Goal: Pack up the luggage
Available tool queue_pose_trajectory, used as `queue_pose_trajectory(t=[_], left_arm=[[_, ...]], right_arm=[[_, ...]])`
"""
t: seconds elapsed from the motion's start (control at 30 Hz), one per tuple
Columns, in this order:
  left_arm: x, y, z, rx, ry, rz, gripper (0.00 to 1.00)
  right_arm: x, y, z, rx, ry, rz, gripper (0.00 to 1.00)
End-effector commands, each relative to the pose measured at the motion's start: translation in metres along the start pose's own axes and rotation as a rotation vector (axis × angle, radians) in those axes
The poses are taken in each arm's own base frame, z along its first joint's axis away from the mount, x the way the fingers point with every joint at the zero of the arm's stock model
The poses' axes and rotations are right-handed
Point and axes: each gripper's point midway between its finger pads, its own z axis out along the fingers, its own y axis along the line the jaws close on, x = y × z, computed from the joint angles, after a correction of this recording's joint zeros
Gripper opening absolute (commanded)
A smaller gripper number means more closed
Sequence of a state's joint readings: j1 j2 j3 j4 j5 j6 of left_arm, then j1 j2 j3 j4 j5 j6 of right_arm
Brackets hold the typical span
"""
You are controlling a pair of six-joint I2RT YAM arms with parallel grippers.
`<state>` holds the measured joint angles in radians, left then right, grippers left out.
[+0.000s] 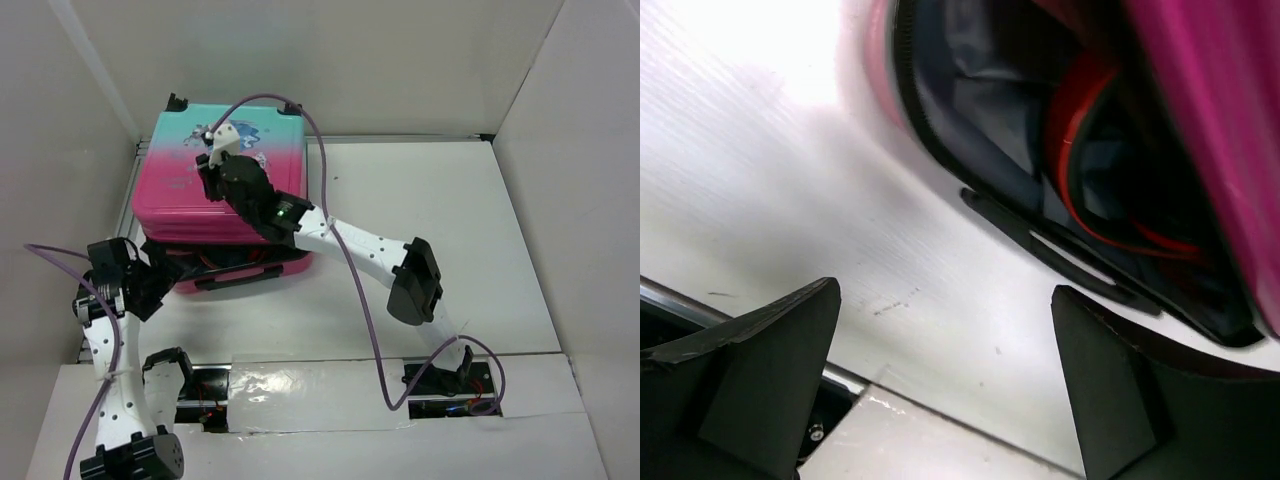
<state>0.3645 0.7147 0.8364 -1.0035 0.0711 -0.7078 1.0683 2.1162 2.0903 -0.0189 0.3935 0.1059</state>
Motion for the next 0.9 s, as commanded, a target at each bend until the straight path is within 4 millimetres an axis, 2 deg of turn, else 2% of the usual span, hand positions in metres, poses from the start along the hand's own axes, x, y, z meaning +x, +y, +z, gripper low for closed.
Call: queue_pose_trajectory(t=[0.0, 0.03, 0.07, 0.1, 0.13, 0.17, 0.2, 0.23, 0.27, 0.3, 0.33, 0.37, 0.43, 0.47, 0.5, 0.53, 0.57, 0.6, 0.63, 0.67, 0.73, 0.77, 0.8, 0.83, 0.87], left_arm=[[-0.024, -0.039, -0.039, 0.177, -0.092, 0.105, 0.99], [-0.041, -0.054, -0.063, 0.225, -0.168, 0.134, 0.99], [-0.053, -0.061, -0.071, 0.234, -0.203, 0.155, 0.99], [-0.066, -0.067, -0.08, 0.237, -0.249, 0.169, 0.99], [-0.082, -0.072, -0.089, 0.236, -0.313, 0.196, 0.99], [-0.106, -0.09, -0.105, 0.284, -0.396, 0.217, 0.99], [-0.133, -0.099, -0.114, 0.263, -0.47, 0.189, 0.99], [-0.136, -0.096, -0.114, 0.245, -0.483, 0.174, 0.99], [-0.153, -0.105, -0.115, 0.241, -0.505, 0.17, 0.99], [-0.164, -0.111, -0.114, 0.243, -0.519, 0.158, 0.99], [-0.176, -0.123, -0.112, 0.267, -0.537, 0.177, 0.99], [-0.188, -0.133, -0.097, 0.268, -0.504, 0.196, 0.99], [-0.196, -0.142, -0.078, 0.264, -0.452, 0.212, 0.99], [-0.199, -0.144, -0.067, 0.251, -0.431, 0.21, 0.99], [-0.206, -0.142, -0.046, 0.217, -0.406, 0.203, 0.99], [-0.216, -0.136, -0.035, 0.166, -0.432, 0.203, 0.99], [-0.218, -0.128, -0.022, 0.12, -0.419, 0.195, 0.99], [-0.223, -0.124, -0.012, 0.088, -0.424, 0.188, 0.99], [-0.229, -0.119, -0.003, 0.052, -0.429, 0.181, 0.99], [-0.229, -0.113, 0.017, 0.011, -0.394, 0.177, 0.99], [-0.234, -0.108, 0.034, -0.03, -0.389, 0.163, 0.99], [-0.238, -0.101, 0.041, -0.074, -0.395, 0.142, 0.99], [-0.24, -0.098, 0.052, -0.096, -0.391, 0.139, 0.99], [-0.247, -0.095, 0.056, -0.108, -0.408, 0.13, 0.99], [-0.249, -0.089, 0.06, -0.14, -0.411, 0.127, 0.99]], right_arm=[[-0.051, -0.021, -0.008, 0.028, -0.102, 0.021, 0.37], [-0.051, -0.01, -0.015, -0.018, -0.096, 0.005, 0.38], [-0.052, 0.0, -0.021, -0.081, -0.088, 0.001, 0.4], [-0.044, 0.0, -0.026, -0.099, -0.066, -0.019, 0.41], [-0.066, -0.002, -0.039, -0.103, -0.099, -0.008, 0.44], [-0.068, -0.005, -0.045, -0.093, -0.083, 0.004, 0.44], [-0.076, -0.022, -0.051, -0.066, -0.073, 0.014, 0.45], [-0.085, -0.022, -0.056, -0.068, -0.087, 0.034, 0.45], [-0.083, -0.049, -0.055, -0.014, -0.058, 0.036, 0.45], [-0.088, -0.063, -0.058, 0.011, -0.055, 0.047, 0.46], [-0.096, -0.095, -0.062, 0.069, -0.05, 0.07, 0.47], [-0.102, -0.113, -0.064, 0.099, -0.053, 0.07, 0.52], [-0.107, -0.15, -0.072, 0.176, -0.057, 0.107, 0.53], [-0.109, -0.185, -0.074, 0.239, -0.062, 0.108, 0.53], [-0.097, -0.202, -0.075, 0.265, -0.038, 0.12, 0.53], [-0.104, -0.232, -0.081, 0.319, -0.065, 0.144, 0.55], [-0.098, -0.246, -0.08, 0.338, -0.059, 0.144, 0.55], [-0.079, -0.26, -0.078, 0.353, -0.028, 0.157, 0.55], [-0.075, -0.273, -0.079, 0.378, -0.028, 0.167, 0.56], [-0.066, -0.297, -0.078, 0.413, -0.013, 0.184, 0.56], [-0.048, -0.316, -0.07, 0.431, 0.025, 0.205, 0.56], [-0.021, -0.328, -0.058, 0.446, 0.077, 0.207, 0.54], [-0.012, -0.34, -0.055, 0.462, 0.096, 0.224, 0.54], [-0.003, -0.34, -0.049, 0.453, 0.119, 0.226, 0.52], [0.023, -0.353, -0.041, 0.475, 0.165, 0.229, 0.52]])
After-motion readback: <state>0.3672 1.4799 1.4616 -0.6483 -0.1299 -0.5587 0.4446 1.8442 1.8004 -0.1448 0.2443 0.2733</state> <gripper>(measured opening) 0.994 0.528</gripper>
